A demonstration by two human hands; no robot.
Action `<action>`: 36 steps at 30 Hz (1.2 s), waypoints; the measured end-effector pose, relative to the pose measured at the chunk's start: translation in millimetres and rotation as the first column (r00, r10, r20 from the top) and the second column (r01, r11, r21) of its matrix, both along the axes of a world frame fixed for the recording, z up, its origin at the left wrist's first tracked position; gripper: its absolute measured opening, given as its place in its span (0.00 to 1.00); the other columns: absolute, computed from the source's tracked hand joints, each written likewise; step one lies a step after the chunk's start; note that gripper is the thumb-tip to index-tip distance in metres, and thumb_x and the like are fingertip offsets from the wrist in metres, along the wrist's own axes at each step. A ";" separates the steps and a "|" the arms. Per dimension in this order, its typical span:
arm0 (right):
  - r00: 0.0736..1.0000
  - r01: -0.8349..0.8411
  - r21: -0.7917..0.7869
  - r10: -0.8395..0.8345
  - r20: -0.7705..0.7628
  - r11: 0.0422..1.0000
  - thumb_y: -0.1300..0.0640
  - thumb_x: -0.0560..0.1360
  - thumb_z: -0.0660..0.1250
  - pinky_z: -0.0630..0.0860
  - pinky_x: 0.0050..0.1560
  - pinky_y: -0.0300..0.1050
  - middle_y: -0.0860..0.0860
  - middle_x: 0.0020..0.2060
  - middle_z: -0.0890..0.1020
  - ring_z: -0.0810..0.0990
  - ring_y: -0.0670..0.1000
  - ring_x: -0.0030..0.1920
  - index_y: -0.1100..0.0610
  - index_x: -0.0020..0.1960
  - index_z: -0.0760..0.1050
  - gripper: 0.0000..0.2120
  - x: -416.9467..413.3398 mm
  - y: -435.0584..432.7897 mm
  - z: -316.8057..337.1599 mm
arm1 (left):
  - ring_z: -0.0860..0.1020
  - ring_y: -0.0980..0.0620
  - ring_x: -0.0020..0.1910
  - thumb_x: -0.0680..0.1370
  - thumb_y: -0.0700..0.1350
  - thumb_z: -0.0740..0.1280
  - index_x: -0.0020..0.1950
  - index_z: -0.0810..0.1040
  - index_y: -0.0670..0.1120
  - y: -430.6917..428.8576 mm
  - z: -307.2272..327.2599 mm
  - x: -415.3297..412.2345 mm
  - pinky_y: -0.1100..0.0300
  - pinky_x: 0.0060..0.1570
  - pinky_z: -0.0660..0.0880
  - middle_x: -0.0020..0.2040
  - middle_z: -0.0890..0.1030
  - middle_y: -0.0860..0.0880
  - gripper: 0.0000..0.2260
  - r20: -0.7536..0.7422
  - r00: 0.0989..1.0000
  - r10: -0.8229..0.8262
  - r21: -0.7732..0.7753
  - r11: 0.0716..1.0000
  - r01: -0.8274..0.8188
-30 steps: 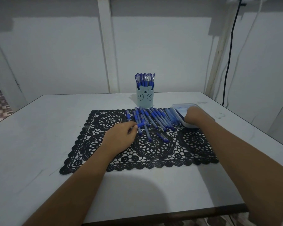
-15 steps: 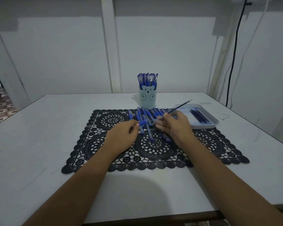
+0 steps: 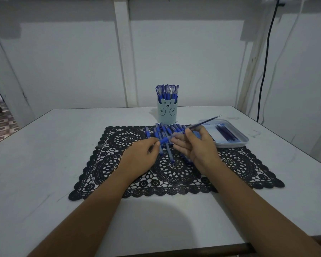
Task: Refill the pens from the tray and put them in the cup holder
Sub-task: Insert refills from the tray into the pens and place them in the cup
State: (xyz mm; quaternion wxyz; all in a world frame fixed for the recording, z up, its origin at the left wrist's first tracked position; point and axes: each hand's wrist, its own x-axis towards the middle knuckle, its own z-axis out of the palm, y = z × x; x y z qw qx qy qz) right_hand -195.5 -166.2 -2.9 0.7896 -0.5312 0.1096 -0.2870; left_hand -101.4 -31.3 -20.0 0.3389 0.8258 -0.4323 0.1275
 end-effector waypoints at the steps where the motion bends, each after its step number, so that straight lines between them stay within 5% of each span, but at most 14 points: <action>1: 1.000 -0.003 -0.012 0.003 -0.005 1.000 0.60 0.80 0.56 0.81 0.42 0.45 0.60 0.42 0.82 0.84 0.51 0.39 0.57 0.49 0.66 0.02 -0.8 -0.2 -0.3 | 0.70 0.60 0.29 0.80 0.48 0.58 0.58 0.77 0.48 -0.3 -0.2 -0.2 0.64 0.29 0.62 0.33 0.74 0.56 0.12 0.004 1.000 -0.004 0.002 1.000 0.004; 14: 0.998 -0.055 -0.023 0.055 -0.040 0.998 0.59 0.79 0.58 0.81 0.40 0.43 0.58 0.40 0.83 0.84 0.52 0.40 0.56 0.48 0.67 0.01 -2.3 -5.5 -5.6 | 0.70 0.62 0.28 0.79 0.47 0.59 0.58 0.78 0.50 0.3 -0.2 -0.8 0.67 0.28 0.61 0.30 0.72 0.60 0.11 -0.013 0.998 -0.058 -0.014 0.998 0.058; 19: 0.974 -0.066 -0.402 -0.027 -0.223 0.913 0.62 0.77 0.62 0.73 0.30 0.38 0.56 0.39 0.81 0.75 0.50 0.31 0.57 0.46 0.77 0.05 -1.3 -1.9 -8.3 | 0.70 0.62 0.28 0.79 0.48 0.58 0.57 0.78 0.50 -1.7 0.3 -0.9 0.67 0.29 0.63 0.31 0.73 0.60 0.11 -0.048 0.997 -0.062 -0.013 0.998 0.061; 24: 0.957 0.067 -0.394 -0.170 -0.235 0.917 0.64 0.78 0.58 0.66 0.23 0.35 0.50 0.35 0.79 0.69 0.43 0.24 0.58 0.57 0.75 0.11 -3.0 -10.9 -3.2 | 0.73 0.52 0.28 0.80 0.48 0.57 0.56 0.78 0.50 0.1 0.7 2.2 0.57 0.31 0.70 0.32 0.77 0.51 0.11 -0.146 0.989 -0.037 -0.088 0.996 0.024; 29: 0.758 0.164 -0.867 -0.622 -0.194 0.470 0.60 0.78 0.58 0.66 0.42 0.35 0.52 0.47 0.80 0.73 0.46 0.41 0.59 0.55 0.77 0.11 -10.0 -32.5 -5.1 | 0.71 0.54 0.28 0.80 0.49 0.57 0.53 0.78 0.50 -0.4 -1.3 6.9 0.58 0.31 0.68 0.33 0.78 0.48 0.11 -0.173 0.985 -0.019 -0.119 0.993 -0.002; 33: 0.727 -0.154 -0.934 -0.603 -0.327 0.321 0.53 0.76 0.63 0.71 0.47 0.41 0.55 0.49 0.81 0.76 0.49 0.45 0.59 0.53 0.79 0.11 -6.4 -37.4 -15.3 | 0.73 0.51 0.29 0.80 0.49 0.57 0.55 0.78 0.49 0.4 -0.7 5.6 0.54 0.33 0.71 0.34 0.78 0.47 0.11 -0.163 0.987 -0.017 -0.106 0.994 -0.001; 36: 0.730 -0.194 -0.944 -0.603 -0.322 0.268 0.50 0.74 0.66 0.74 0.48 0.43 0.54 0.49 0.79 0.76 0.49 0.44 0.56 0.49 0.79 0.10 -1.8 -38.3 -20.8 | 0.74 0.49 0.30 0.80 0.48 0.57 0.55 0.78 0.48 0.4 0.9 3.6 0.54 0.34 0.72 0.33 0.78 0.47 0.11 -0.150 0.989 -0.017 -0.090 0.996 0.003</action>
